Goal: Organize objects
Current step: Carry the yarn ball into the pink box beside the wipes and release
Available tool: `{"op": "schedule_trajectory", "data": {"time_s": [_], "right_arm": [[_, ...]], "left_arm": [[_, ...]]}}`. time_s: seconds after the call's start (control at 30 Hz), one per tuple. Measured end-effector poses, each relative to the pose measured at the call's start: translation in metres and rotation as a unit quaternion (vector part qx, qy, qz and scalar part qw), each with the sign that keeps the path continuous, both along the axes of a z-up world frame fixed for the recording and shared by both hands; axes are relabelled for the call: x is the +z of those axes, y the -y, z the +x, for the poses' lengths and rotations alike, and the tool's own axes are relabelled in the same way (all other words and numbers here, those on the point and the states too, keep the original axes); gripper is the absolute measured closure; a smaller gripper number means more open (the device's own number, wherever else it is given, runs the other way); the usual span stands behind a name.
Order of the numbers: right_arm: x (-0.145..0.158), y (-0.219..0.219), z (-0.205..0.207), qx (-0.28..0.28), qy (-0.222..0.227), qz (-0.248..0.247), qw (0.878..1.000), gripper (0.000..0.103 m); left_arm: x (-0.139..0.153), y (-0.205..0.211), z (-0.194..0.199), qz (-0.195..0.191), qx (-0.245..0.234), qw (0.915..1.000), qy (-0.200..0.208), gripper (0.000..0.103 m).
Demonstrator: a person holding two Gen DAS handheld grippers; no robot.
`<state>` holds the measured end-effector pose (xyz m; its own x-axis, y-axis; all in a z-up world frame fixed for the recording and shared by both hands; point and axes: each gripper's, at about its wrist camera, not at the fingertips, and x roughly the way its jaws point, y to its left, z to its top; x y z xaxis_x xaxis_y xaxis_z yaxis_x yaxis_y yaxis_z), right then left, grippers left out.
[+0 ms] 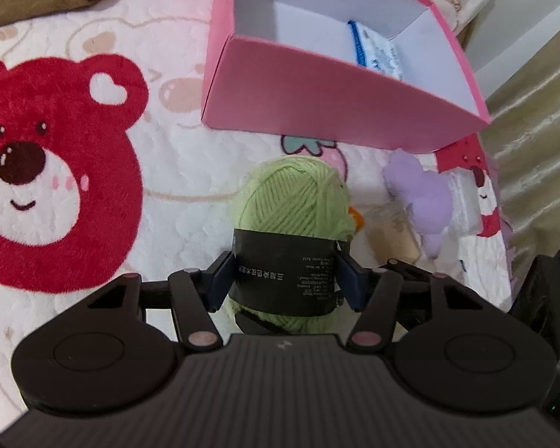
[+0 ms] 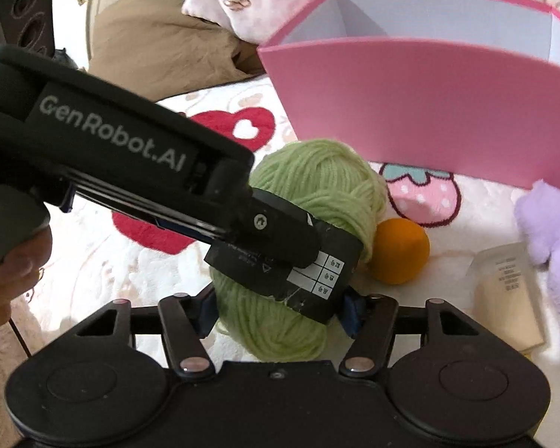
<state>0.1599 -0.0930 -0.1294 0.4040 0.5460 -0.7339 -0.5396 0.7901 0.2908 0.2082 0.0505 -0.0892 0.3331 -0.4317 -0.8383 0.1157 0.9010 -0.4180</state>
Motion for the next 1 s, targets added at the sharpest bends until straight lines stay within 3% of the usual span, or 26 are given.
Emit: {"op": "schedule_trajectory", "data": {"time_s": [0.3, 0.53, 0.83, 1.0], "right_arm": [[0.044, 0.014, -0.019, 0.006, 0.019, 0.004, 1.000, 0.036], [0.080, 0.029, -0.025, 0.010, 0.048, -0.016, 0.999, 0.036], [0.162, 0.046, -0.014, 0.027, 0.116, -0.006, 0.993, 0.036], [0.183, 0.047, 0.009, 0.036, 0.152, -0.018, 0.988, 0.036]], "left_arm": [[0.039, 0.004, -0.034, -0.021, 0.019, 0.9984, 0.048, 0.045], [0.084, 0.018, -0.050, -0.028, 0.004, 0.9958, 0.088, 0.045], [0.168, 0.027, -0.045, -0.035, -0.007, 0.9887, 0.145, 0.044], [0.192, 0.032, -0.020, -0.042, -0.004, 0.9870, 0.155, 0.044]]}}
